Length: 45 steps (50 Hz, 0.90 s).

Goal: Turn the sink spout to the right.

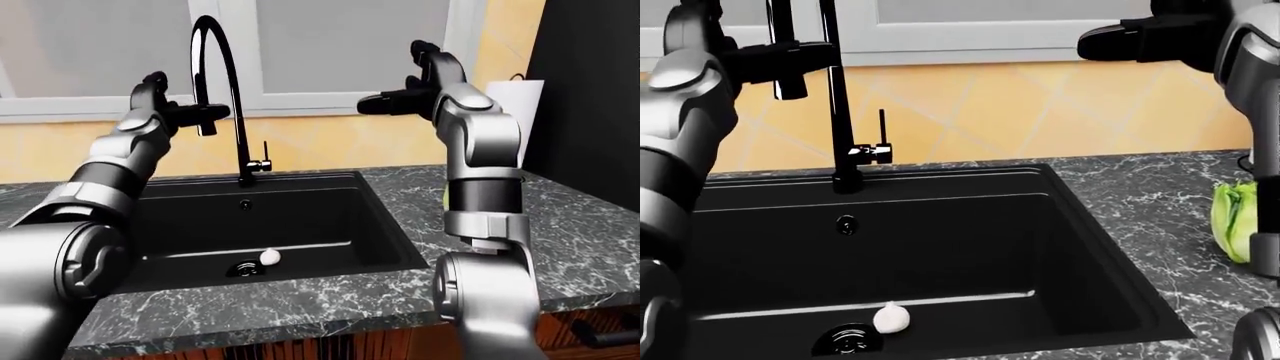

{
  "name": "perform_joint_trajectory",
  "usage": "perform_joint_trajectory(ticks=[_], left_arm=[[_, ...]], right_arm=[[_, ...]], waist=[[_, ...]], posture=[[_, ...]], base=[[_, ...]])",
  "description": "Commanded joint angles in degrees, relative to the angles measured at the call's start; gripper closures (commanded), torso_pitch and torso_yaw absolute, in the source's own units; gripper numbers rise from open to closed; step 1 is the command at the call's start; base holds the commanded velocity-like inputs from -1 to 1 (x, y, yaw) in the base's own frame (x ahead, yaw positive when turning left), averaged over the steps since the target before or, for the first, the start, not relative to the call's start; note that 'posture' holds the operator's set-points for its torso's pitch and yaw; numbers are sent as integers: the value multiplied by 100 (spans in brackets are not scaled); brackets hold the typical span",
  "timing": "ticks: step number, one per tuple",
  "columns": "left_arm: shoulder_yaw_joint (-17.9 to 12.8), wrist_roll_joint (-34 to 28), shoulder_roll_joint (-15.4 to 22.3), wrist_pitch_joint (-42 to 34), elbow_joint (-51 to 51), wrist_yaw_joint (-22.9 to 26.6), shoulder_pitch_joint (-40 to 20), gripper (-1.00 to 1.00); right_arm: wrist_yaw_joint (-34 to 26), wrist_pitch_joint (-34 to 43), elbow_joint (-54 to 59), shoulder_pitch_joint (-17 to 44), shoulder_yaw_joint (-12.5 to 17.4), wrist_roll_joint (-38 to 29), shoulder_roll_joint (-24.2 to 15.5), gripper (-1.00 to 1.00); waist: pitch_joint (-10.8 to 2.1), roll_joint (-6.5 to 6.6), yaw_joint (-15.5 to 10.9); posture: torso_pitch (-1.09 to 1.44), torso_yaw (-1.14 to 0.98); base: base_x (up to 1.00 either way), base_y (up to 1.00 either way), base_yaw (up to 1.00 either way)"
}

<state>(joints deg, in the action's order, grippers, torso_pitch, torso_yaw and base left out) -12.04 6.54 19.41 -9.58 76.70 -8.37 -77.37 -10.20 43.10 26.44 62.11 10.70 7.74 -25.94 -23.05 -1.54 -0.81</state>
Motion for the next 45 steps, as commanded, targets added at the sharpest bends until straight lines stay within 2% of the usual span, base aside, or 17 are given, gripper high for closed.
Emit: perform_joint_trajectory(ticks=[1,16,45], left_arm=[[5,-77,43,172,-237,-22,-245,-100],[-8,-230,-143,107,-250,-63,-353,-100],[195,-159,-678,-46,-409,-24,-630,-100]], right_arm=[[11,-176,-169,195,28,14,-45,-100],[2,-214,-134,177,34,25,-59,-100],[19,-126,-352,17,81,92,-112,-100]], waist=[[-34,-7,0],[-35,-27,9],[-32,-81,12]], posture=[[-70,0],[-70,0],[-70,0]], base=[[0,0,0],[0,0,0],[0,0,0]])
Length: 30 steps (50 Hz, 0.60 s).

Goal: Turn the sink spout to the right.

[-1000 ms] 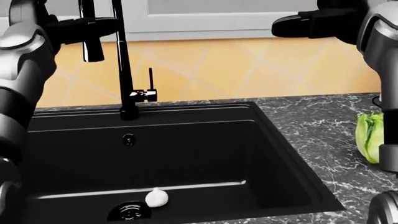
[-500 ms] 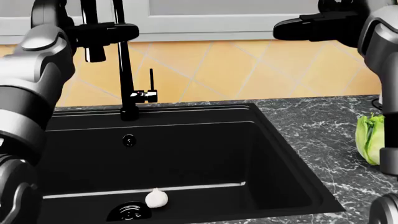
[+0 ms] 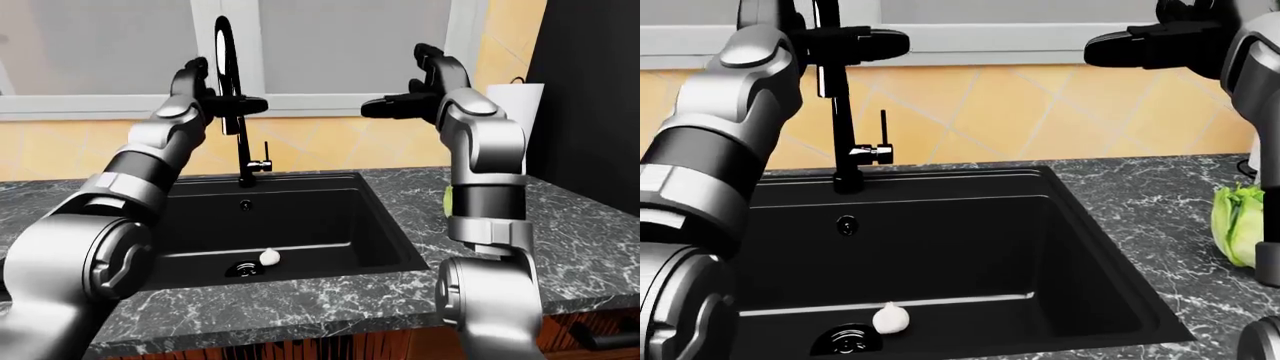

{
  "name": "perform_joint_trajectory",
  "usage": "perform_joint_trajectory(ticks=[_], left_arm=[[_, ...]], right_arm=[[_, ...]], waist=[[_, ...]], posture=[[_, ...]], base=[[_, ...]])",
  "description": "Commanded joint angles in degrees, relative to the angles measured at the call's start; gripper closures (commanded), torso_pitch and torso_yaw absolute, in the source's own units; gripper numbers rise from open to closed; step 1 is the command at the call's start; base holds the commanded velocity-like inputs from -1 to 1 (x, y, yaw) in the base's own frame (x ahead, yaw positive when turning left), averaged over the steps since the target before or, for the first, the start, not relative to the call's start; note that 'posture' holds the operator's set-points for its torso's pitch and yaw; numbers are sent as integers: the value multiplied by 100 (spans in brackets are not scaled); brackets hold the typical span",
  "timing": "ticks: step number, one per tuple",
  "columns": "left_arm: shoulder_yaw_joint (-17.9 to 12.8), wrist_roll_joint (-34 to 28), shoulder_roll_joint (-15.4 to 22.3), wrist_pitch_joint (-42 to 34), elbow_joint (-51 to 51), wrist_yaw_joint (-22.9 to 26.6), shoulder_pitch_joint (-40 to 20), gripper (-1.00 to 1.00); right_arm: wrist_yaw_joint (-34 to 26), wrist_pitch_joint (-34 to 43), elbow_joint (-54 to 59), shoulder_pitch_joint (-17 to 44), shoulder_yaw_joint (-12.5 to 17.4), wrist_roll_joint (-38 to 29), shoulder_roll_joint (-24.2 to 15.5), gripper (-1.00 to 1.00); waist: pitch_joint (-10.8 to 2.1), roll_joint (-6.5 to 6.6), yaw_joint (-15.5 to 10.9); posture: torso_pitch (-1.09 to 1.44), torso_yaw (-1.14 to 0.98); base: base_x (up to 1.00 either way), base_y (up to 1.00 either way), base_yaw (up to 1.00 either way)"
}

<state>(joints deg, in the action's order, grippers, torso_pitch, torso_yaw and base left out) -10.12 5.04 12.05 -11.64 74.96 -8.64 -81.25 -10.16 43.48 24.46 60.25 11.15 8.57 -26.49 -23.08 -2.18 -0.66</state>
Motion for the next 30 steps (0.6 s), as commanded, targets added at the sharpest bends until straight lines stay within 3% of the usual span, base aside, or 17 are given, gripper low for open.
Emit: perform_joint_trajectory(ticks=[1,30], left_arm=[[7,-9,45,154,-236,-2,-252,-100],[137,5,-375,90,-296,-67,-354,-100]], right_arm=[[15,-167,-158,196,40,10,-59,-100],[17,-132,-283,68,86,82,-117,-100]], waist=[[-28,-18,-2],[-27,-69,-1]], posture=[[-70,0],[-70,0]], base=[[0,0,0],[0,0,0]])
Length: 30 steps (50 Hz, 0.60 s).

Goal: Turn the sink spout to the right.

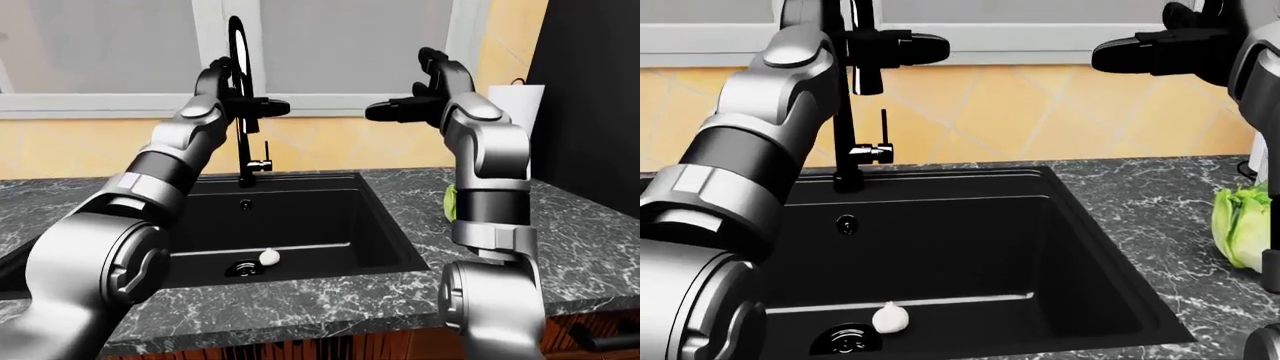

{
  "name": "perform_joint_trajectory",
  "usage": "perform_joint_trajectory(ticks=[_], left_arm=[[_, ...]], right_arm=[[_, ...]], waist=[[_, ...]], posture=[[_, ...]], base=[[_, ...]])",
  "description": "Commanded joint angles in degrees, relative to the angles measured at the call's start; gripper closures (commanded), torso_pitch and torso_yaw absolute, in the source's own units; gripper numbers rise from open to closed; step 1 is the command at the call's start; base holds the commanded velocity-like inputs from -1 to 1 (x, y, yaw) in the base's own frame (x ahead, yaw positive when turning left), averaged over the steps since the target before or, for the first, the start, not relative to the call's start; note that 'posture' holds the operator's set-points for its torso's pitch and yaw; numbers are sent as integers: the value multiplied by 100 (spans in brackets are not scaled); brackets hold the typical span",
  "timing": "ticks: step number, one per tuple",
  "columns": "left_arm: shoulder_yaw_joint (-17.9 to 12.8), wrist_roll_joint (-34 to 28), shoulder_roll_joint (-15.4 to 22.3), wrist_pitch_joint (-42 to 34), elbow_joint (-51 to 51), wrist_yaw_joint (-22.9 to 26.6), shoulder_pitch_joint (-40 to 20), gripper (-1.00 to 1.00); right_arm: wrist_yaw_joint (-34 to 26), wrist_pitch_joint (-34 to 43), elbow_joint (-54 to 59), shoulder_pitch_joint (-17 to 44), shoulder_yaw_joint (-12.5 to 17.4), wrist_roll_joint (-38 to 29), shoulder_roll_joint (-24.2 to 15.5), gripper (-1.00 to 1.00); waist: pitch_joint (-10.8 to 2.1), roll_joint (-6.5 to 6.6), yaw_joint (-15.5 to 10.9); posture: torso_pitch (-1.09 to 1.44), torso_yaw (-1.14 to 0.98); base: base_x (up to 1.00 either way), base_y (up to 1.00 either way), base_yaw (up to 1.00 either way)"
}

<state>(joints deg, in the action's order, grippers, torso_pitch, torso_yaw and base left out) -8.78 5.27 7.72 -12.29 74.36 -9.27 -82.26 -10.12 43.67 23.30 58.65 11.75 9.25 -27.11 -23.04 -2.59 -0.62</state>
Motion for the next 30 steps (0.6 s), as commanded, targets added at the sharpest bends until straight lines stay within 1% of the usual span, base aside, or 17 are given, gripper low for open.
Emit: perform_joint_trajectory(ticks=[1,30], left_arm=[[8,-22,58,131,-238,-8,-282,-100],[100,-8,-351,84,-288,-94,-360,-100]], right_arm=[[14,-148,-165,235,24,16,-55,-100],[-4,-62,-224,253,39,19,-111,-100]], waist=[[-32,-28,-3],[-30,-69,-1]], posture=[[-70,0],[-70,0]], base=[[0,0,0],[0,0,0]])
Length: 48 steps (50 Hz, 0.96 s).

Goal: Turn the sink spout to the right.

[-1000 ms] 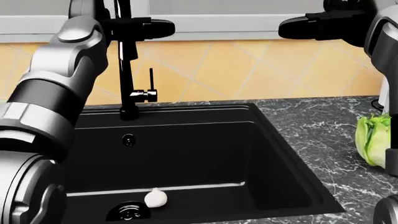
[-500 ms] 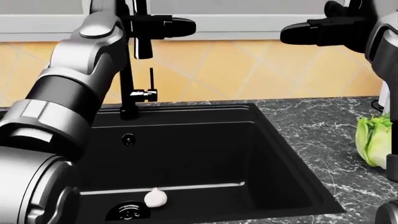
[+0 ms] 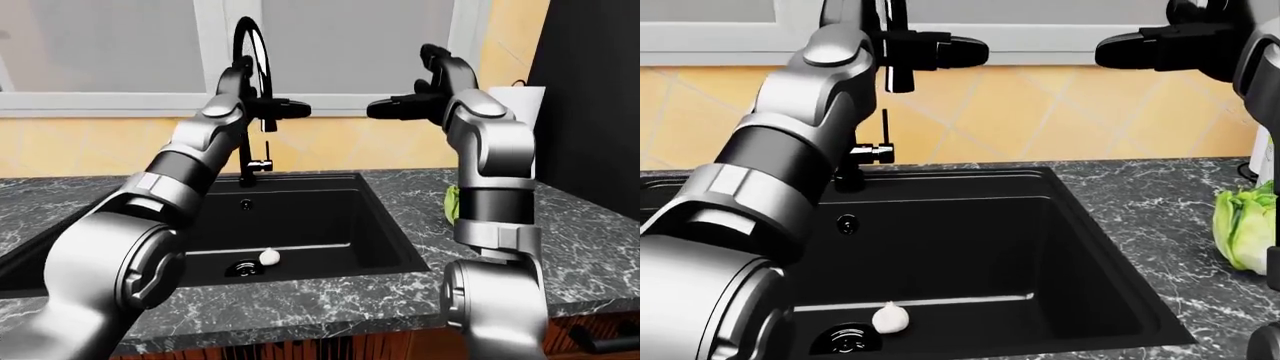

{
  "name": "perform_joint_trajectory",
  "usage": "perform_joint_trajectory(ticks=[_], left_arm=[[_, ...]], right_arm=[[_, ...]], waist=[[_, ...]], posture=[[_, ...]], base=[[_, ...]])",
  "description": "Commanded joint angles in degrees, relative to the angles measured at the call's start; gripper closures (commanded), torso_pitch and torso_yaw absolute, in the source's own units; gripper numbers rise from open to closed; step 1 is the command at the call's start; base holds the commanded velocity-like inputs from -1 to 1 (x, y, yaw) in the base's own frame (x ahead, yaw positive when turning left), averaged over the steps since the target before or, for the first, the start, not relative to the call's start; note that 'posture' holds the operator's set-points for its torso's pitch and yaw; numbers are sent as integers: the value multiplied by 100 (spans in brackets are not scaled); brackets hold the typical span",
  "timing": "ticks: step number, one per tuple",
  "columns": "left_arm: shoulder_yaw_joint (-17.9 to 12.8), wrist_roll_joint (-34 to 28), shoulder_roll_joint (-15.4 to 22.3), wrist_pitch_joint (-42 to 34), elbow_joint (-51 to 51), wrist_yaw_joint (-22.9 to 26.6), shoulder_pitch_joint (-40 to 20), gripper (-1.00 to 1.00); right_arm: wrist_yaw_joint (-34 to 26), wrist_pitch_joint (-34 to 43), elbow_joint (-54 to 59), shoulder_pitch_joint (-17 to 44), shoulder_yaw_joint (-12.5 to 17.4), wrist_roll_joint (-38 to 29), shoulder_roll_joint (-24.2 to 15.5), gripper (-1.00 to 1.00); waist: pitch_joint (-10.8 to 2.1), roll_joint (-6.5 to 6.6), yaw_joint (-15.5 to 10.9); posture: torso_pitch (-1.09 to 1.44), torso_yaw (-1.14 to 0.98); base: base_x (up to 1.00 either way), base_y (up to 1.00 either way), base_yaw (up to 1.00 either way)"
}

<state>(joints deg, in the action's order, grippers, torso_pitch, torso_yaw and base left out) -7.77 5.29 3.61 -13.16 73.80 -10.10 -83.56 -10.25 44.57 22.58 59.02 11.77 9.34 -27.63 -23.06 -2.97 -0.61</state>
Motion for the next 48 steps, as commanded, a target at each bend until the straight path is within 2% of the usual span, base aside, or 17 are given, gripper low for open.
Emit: perform_joint_trajectory(ticks=[1,26,48], left_arm=[[5,-9,36,172,-235,-18,-227,-100],[193,69,-565,232,-370,-121,-64,-100],[257,57,-790,253,-383,-173,-37,-100]], right_arm=[[9,-142,-156,226,30,8,-60,-100],[17,-178,-255,49,77,67,-68,-100],[22,-190,-251,27,68,87,-73,-100]], waist=[[-27,-31,-1],[-34,-82,-3],[-42,-108,6]], posture=[[-70,0],[-70,0],[-70,0]], base=[[0,0,0],[0,0,0],[0,0,0]])
